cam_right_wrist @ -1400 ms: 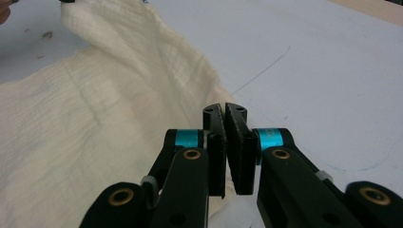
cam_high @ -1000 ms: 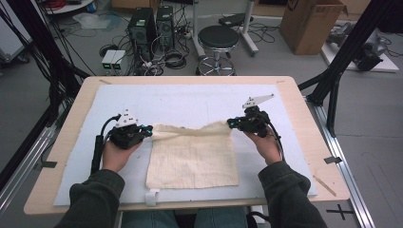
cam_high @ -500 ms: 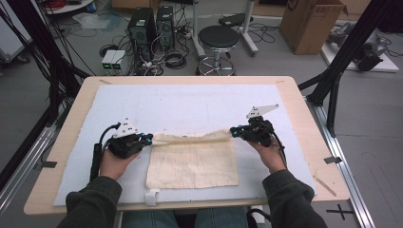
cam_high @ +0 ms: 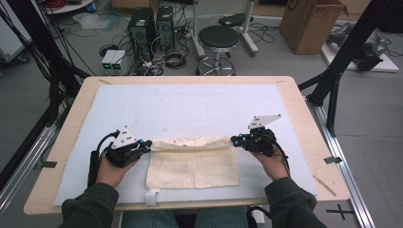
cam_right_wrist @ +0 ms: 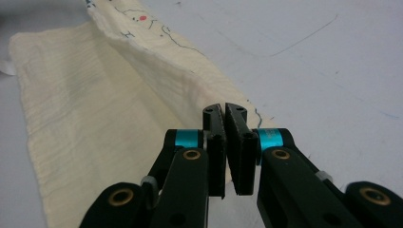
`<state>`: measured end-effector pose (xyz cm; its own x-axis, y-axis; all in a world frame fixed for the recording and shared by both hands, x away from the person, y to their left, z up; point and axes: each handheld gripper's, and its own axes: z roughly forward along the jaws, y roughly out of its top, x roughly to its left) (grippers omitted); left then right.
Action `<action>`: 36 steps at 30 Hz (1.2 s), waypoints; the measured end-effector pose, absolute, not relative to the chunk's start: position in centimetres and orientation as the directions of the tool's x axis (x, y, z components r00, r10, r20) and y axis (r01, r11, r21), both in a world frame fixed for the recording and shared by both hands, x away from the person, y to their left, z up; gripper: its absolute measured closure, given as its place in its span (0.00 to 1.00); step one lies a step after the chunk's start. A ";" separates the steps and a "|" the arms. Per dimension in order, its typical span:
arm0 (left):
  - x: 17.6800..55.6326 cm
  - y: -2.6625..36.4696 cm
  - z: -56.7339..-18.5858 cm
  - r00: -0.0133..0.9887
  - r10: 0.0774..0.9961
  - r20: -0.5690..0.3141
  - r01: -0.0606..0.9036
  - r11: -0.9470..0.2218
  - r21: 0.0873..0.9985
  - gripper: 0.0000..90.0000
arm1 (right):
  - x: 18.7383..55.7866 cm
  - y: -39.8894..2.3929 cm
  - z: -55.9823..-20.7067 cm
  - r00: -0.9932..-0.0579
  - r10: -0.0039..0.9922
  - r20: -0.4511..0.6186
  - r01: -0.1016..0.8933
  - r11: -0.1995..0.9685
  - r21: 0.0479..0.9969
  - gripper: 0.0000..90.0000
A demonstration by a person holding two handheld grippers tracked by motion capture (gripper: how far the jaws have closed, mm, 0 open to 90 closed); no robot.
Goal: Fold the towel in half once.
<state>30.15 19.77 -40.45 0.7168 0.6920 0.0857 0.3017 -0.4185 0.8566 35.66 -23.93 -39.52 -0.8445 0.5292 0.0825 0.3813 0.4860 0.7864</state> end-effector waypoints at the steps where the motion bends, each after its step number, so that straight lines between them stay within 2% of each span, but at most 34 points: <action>1: 30.0 19.7 -40.4 0.722 0.686 0.092 0.295 -0.425 0.856 0.97 | 35.4 -24.0 -39.6 -0.847 0.525 0.082 0.379 0.489 0.785 0.97; 36: 24.3 19.8 -42.1 0.762 0.636 0.123 0.255 -0.469 0.846 0.97 | 30.2 -24.2 -40.8 -0.873 0.482 0.069 0.358 0.539 0.763 0.96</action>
<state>24.30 19.79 -42.08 0.7622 0.6355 0.1228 0.2547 -0.4689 0.8458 30.25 -24.17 -40.78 -0.8732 0.4824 0.0695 0.3582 0.5387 0.7625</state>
